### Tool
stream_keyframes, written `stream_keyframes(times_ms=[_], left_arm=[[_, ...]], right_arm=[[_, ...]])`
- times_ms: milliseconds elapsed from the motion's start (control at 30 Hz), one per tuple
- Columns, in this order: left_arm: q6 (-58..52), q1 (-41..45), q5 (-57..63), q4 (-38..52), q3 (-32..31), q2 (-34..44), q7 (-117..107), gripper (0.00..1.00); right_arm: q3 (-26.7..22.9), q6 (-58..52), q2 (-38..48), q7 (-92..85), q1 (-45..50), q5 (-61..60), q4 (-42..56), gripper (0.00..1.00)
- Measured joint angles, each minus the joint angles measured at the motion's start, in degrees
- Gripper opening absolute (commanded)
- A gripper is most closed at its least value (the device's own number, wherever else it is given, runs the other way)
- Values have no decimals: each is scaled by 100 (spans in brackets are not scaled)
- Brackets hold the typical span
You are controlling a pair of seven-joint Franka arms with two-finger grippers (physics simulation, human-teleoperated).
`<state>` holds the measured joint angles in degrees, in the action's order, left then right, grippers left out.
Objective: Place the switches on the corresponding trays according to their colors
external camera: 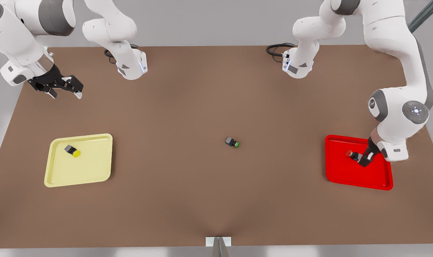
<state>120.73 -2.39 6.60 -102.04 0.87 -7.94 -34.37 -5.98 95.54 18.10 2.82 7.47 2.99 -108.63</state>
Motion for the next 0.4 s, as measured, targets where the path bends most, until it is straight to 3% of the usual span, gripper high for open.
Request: stream_keyframes(times_ms=[67,100,133,233,400], left_arm=[[-1932,426,-53,264,-64,758,2502,100],[-3293,604,-144,1137,-148,589,3476,100],[-3845,820,-257,1582,-163,470,4061,100],[-3932,871,-474,2194,-280,-230,4079,100],[-3958,1144,-591,2223,-271,-279,3975,100]], right_arm=[[0,49,60,7,0,0,-80,100],[0,74,78,7,-18,0,-113,100],[0,70,86,8,-27,0,-165,100],[-9,54,141,8,-35,-1,-185,100],[-9,45,175,8,-35,-8,-202,100]])
